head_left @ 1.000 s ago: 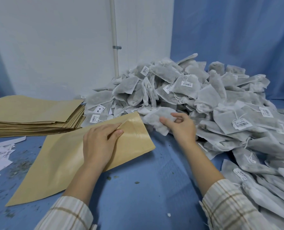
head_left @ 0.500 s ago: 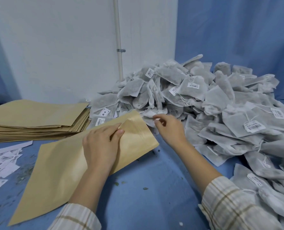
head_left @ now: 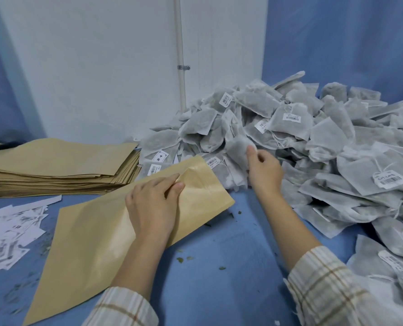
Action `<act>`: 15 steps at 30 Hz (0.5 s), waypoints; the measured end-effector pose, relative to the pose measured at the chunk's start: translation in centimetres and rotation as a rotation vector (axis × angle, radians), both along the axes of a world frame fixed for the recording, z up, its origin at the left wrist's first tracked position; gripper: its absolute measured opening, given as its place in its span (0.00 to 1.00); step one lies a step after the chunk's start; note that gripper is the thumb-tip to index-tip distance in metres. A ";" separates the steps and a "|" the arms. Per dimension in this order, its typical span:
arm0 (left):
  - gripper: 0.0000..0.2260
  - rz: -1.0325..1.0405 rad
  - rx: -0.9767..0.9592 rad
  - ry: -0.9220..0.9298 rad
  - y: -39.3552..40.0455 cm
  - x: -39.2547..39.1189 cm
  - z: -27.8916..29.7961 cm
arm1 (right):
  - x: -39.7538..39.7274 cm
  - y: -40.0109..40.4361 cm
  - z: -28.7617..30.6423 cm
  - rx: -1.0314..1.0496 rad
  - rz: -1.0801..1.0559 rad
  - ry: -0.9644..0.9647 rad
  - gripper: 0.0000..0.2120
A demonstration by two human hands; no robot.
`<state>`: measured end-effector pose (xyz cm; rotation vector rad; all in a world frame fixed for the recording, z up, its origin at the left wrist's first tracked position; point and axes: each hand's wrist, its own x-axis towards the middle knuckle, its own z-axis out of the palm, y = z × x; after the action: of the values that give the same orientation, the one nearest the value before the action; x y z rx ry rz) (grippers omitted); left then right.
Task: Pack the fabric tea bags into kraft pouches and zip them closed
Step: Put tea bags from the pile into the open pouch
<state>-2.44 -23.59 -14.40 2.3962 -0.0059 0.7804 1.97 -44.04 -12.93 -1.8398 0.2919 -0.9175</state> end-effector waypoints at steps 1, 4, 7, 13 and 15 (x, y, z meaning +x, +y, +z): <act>0.12 0.001 -0.006 -0.009 0.1 0.0 0.0 | -0.2 -0.2 0.5 0.136 0.040 -0.014 0.22; 0.12 0.003 -0.033 -0.026 0.2 -0.1 0.2 | -0.4 -0.8 1.7 0.240 0.024 -0.021 0.24; 0.12 -0.003 -0.052 -0.042 0.1 -0.1 0.2 | -0.5 -1.0 2.3 0.380 0.044 0.016 0.23; 0.10 -0.081 -0.100 -0.132 -0.1 -0.4 0.5 | -0.9 1.8 1.4 0.687 0.513 0.339 0.08; 0.10 -0.119 -0.097 -0.167 -0.2 -0.5 0.4 | -1.1 3.2 0.5 0.569 0.660 0.438 0.04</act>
<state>-2.91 -23.77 -13.96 2.2115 -0.1722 0.9013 0.84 -40.84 -12.45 -1.4280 0.1658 0.0401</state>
